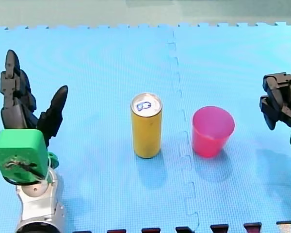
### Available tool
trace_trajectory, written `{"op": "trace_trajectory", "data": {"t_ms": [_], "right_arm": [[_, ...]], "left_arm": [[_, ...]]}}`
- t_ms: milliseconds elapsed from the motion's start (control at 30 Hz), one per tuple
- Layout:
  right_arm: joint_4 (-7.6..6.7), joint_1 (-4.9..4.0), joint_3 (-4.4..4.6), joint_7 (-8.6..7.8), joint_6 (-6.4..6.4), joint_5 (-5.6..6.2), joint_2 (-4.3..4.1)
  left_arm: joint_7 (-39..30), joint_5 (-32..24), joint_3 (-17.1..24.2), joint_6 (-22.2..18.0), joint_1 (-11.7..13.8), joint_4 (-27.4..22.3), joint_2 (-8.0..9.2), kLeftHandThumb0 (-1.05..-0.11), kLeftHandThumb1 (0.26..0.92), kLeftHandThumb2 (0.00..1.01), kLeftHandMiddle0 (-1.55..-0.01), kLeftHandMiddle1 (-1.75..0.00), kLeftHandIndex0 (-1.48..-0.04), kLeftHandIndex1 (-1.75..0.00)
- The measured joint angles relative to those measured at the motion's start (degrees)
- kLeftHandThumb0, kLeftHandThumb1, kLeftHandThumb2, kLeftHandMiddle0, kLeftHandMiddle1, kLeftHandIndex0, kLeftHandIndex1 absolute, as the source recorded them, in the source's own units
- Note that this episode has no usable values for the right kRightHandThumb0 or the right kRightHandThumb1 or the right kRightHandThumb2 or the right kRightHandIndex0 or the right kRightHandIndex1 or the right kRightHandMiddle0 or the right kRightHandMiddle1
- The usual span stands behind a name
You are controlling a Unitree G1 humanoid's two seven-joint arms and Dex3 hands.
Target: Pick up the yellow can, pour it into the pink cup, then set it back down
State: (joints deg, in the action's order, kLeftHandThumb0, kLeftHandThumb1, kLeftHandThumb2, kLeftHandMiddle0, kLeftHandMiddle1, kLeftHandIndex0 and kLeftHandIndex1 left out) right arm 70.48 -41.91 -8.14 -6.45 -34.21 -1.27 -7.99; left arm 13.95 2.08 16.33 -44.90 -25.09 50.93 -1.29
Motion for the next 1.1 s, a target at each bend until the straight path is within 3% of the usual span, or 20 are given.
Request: {"op": "trace_trajectory", "data": {"t_ms": [633, 1100], "right_arm": [[-0.14, -0.01, -0.05, -0.15, 0.01, 0.11, -0.02], [-0.15, -0.01, 0.02, 0.03, 0.01, 0.07, -0.04]], "left_arm": [[3.7, 4.3, -5.8, 7.2, 2.9, -4.3, 5.80, -1.048, 0.823, 0.01, -0.20, -0.02, -0.26, -0.01], [2.5, 4.4, -8.1, 10.7, 4.0, -6.6, 7.61, -1.048, 0.843, 0.01, -0.19, -0.01, -0.25, 0.00]]}}
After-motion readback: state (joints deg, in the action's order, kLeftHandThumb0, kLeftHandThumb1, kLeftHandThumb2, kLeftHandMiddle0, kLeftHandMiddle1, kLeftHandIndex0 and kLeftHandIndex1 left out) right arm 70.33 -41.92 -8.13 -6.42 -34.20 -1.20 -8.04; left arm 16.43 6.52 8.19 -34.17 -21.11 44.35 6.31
